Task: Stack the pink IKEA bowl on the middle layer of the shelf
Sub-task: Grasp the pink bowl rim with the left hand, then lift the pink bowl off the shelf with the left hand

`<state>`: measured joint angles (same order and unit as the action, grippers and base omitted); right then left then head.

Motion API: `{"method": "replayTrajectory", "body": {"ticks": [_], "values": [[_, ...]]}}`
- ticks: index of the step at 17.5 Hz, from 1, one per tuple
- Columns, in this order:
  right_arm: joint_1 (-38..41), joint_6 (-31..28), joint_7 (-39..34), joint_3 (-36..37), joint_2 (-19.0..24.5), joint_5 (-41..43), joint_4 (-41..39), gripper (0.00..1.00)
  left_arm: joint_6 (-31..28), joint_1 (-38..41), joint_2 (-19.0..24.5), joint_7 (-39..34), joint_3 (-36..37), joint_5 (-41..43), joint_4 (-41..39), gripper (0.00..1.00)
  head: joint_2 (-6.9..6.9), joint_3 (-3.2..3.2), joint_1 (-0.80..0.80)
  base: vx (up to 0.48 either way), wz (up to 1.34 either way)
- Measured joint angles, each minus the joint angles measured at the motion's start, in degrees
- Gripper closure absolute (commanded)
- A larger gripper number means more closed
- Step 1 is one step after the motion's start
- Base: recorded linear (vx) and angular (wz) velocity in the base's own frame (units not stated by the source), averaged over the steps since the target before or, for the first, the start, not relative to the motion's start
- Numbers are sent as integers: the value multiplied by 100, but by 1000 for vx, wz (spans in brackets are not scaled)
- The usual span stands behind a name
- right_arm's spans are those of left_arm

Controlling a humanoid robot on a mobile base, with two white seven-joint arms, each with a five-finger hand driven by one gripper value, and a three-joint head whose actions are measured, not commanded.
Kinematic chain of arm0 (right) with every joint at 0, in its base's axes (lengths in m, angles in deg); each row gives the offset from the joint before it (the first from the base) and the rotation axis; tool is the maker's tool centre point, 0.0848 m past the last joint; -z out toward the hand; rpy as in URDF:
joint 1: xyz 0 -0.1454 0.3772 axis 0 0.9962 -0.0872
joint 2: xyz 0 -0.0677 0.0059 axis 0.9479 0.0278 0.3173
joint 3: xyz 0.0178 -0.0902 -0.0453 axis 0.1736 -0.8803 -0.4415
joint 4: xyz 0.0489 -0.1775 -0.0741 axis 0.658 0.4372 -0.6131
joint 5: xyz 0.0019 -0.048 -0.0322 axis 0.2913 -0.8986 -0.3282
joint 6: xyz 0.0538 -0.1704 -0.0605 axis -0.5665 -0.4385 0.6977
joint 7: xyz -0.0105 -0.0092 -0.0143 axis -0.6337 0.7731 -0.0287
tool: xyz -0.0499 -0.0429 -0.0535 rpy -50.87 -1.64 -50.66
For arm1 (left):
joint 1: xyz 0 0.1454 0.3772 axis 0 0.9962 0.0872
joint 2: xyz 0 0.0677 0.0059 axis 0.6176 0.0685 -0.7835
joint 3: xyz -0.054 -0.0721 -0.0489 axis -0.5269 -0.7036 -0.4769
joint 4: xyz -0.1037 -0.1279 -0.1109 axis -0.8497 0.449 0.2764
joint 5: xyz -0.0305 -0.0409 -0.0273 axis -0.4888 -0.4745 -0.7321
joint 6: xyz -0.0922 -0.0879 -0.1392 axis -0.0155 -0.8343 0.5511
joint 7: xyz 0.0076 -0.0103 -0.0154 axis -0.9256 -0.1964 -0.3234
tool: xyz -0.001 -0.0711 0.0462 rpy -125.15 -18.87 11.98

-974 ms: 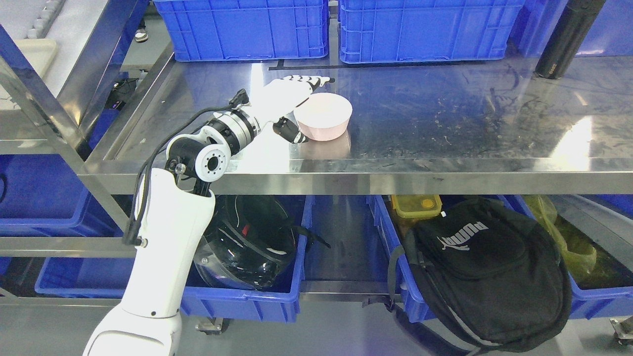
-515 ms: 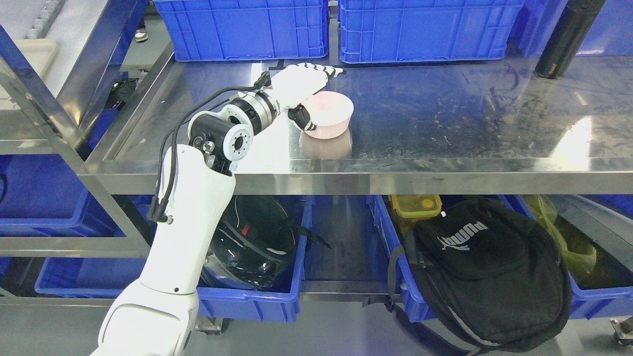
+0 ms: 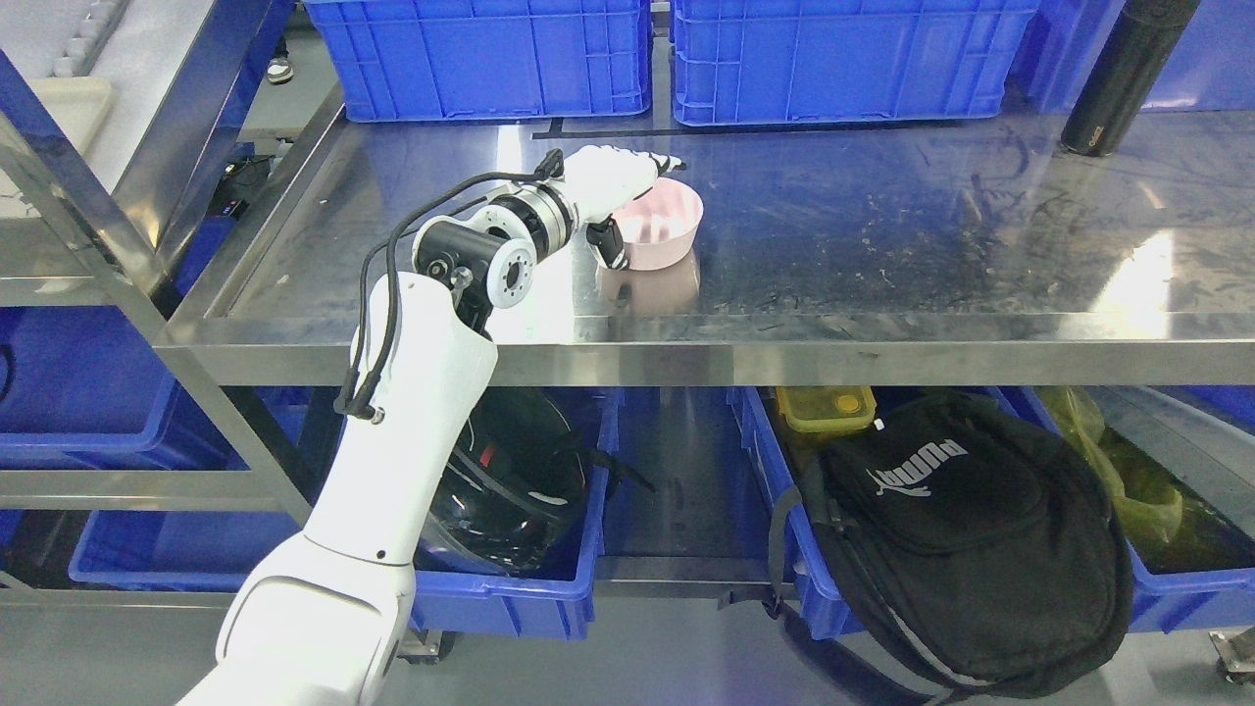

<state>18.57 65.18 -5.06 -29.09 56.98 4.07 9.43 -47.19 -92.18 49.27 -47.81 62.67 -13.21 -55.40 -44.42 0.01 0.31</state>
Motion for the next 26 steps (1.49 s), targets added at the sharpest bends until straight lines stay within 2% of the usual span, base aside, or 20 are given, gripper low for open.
{"method": "replayTrajectory", "body": {"ticks": [2, 8, 10, 12, 14, 16, 19, 26], "values": [[0, 0, 0, 0, 0, 0, 0, 0, -1, -22, -24, 4, 32, -51, 121, 15, 0, 0, 0, 0, 0], [0, 1, 0, 0, 0, 0, 0, 0, -15, -45, -72, 14, 109, -199, 425, 36, 0, 0, 0, 0, 0], [0, 0, 0, 0, 0, 0, 0, 0, -5, -69, -82, 24, 133, -226, 494, 50, 0, 0, 0, 0, 0], [0, 1, 0, 0, 0, 0, 0, 0, 41, -109, -91, 56, 149, -245, 554, 72, 0, 0, 0, 0, 0], [0, 1, 0, 0, 0, 0, 0, 0, 224, -147, -99, 67, 148, -252, 602, 84, 0, 0, 0, 0, 0], [0, 0, 0, 0, 0, 0, 0, 0, 509, -169, -104, 76, 112, -256, 636, 88, 0, 0, 0, 0, 0], [0, 1, 0, 0, 0, 0, 0, 0, 869, -193, -113, 78, -41, -261, 668, 99, 0, 0, 0, 0, 0], [0, 1, 0, 0, 0, 0, 0, 0, 2003, -212, -123, 53, -760, -402, 620, 100, 0, 0, 0, 0, 0]]}}
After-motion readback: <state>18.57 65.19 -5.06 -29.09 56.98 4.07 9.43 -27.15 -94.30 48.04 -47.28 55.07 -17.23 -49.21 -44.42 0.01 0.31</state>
